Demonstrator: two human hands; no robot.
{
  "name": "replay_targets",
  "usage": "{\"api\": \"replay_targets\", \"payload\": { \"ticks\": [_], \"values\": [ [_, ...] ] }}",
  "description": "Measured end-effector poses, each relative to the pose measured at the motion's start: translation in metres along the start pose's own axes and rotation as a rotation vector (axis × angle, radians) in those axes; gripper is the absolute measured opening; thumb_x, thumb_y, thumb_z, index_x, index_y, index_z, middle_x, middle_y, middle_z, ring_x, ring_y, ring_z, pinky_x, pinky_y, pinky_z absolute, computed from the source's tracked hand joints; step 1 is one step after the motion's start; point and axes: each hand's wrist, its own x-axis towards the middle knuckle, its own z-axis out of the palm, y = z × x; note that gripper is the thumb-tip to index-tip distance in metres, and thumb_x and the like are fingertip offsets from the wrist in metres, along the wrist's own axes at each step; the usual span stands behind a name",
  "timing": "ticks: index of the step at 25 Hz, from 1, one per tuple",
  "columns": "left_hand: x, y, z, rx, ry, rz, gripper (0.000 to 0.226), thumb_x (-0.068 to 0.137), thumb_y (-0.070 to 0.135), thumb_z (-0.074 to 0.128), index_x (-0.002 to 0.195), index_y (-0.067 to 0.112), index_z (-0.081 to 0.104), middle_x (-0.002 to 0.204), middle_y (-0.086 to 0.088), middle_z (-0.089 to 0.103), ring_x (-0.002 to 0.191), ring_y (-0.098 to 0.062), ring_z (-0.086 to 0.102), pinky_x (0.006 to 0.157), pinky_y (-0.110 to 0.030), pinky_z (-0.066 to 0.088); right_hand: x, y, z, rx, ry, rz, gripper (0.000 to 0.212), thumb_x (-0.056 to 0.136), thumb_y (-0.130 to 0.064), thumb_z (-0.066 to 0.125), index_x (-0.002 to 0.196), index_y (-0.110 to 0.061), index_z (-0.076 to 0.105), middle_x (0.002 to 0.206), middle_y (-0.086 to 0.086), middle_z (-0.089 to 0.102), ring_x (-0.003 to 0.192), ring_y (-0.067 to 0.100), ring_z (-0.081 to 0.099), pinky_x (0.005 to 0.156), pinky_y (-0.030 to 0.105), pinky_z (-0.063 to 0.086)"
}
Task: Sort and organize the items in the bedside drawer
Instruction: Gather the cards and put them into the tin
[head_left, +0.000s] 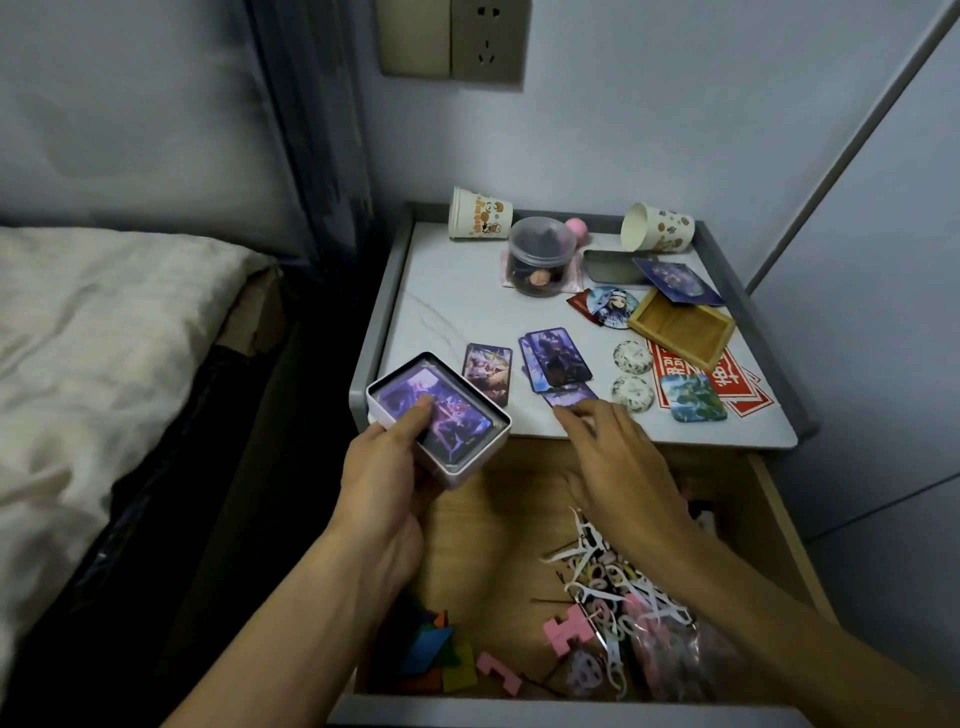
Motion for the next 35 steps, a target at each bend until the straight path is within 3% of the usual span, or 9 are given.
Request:
{"api": "replay_targets", "payload": {
  "ticks": [3, 8, 11, 14, 17, 22, 28, 32, 35],
  "values": [
    [-0.001, -0.001, -0.001, 0.015, 0.0, -0.005, 0.024, 0.094, 0.019, 0.061, 0.113, 0.006, 0.066, 0.093, -0.01, 0.076, 0.073, -0.018, 0.071, 0.075, -0.038, 0.056, 0.004, 0.009, 0.009, 0.019, 0.012, -0.052, 0.073, 0.073, -0.017, 0.082, 0.139, -0.009, 0.051, 0.139, 0.014, 0.05, 0.127, 0.031, 0.049, 0.098, 0.041, 0.05],
    [0.003, -0.003, -0.001, 0.025, -0.002, -0.008, 0.023, 0.093, 0.018, 0.061, 0.113, 0.006, 0.066, 0.089, -0.009, 0.075, 0.074, -0.019, 0.07, 0.082, -0.043, 0.055, 0.008, 0.015, 0.014, 0.021, 0.235, -0.188, 0.055, 0.065, 0.0, 0.082, 0.118, -0.01, 0.069, 0.111, 0.008, 0.068, 0.097, 0.027, 0.064, 0.077, 0.039, 0.055],
    [0.004, -0.004, 0.001, 0.025, -0.009, -0.003, 0.023, 0.094, 0.017, 0.061, 0.112, 0.005, 0.066, 0.089, -0.008, 0.075, 0.074, -0.019, 0.07, 0.086, -0.044, 0.054, 0.009, 0.022, 0.016, 0.051, 0.342, -0.289, 0.049, 0.062, 0.005, 0.079, 0.109, -0.008, 0.073, 0.104, 0.009, 0.07, 0.091, 0.027, 0.066, 0.068, 0.038, 0.057],
    [0.004, -0.004, 0.0, 0.02, -0.006, -0.004, 0.023, 0.093, 0.017, 0.061, 0.113, 0.005, 0.066, 0.091, -0.009, 0.075, 0.075, -0.02, 0.07, 0.086, -0.045, 0.054, 0.013, 0.025, 0.028, 0.065, 0.363, -0.279, 0.046, 0.071, 0.005, 0.08, 0.115, -0.007, 0.071, 0.113, 0.011, 0.069, 0.103, 0.028, 0.066, 0.08, 0.038, 0.059],
    [0.005, -0.005, -0.001, 0.016, -0.002, -0.005, 0.024, 0.093, 0.017, 0.061, 0.113, 0.005, 0.066, 0.091, -0.009, 0.076, 0.074, -0.02, 0.071, 0.084, -0.044, 0.054, 0.014, 0.025, 0.034, 0.094, 0.368, -0.282, 0.054, 0.064, 0.008, 0.081, 0.115, -0.004, 0.071, 0.113, 0.013, 0.071, 0.104, 0.03, 0.067, 0.084, 0.04, 0.059],
    [0.005, -0.005, 0.0, 0.015, 0.0, -0.012, 0.022, 0.093, 0.016, 0.061, 0.111, 0.005, 0.066, 0.092, -0.01, 0.075, 0.074, -0.02, 0.07, 0.08, -0.042, 0.055, 0.011, 0.028, 0.028, 0.212, 0.475, -0.341, 0.022, 0.087, -0.009, 0.063, 0.104, -0.014, 0.077, 0.098, 0.004, 0.076, 0.086, 0.02, 0.071, 0.071, 0.035, 0.059],
    [0.006, -0.003, -0.002, 0.013, -0.003, -0.012, 0.022, 0.093, 0.017, 0.061, 0.111, 0.006, 0.067, 0.095, -0.01, 0.075, 0.075, -0.02, 0.07, 0.081, -0.04, 0.055, 0.03, 0.02, -0.003, 0.412, 0.587, -0.099, 0.016, 0.09, -0.017, 0.066, 0.1, -0.009, 0.075, 0.09, 0.004, 0.075, 0.08, 0.015, 0.07, 0.067, 0.035, 0.059],
    [0.007, 0.004, -0.004, 0.031, 0.012, 0.008, 0.019, 0.093, 0.02, 0.061, 0.108, 0.009, 0.067, 0.089, -0.007, 0.075, 0.069, -0.015, 0.071, 0.062, -0.03, 0.058, 0.035, 0.006, -0.017, 0.414, 0.578, -0.03, 0.02, 0.098, -0.024, 0.055, 0.101, -0.008, 0.066, 0.076, 0.002, 0.07, 0.062, 0.012, 0.063, 0.05, 0.026, 0.047],
    [0.012, 0.017, -0.01, 0.003, 0.033, 0.033, 0.024, 0.094, 0.02, 0.06, 0.115, 0.008, 0.065, 0.102, -0.011, 0.074, 0.083, -0.022, 0.069, 0.08, -0.041, 0.057, 0.033, -0.009, -0.015, 0.397, 0.539, -0.098, 0.022, 0.1, -0.024, 0.05, 0.106, -0.008, 0.063, 0.072, -0.002, 0.067, 0.057, 0.006, 0.057, 0.05, 0.018, 0.037]
  ]
}}
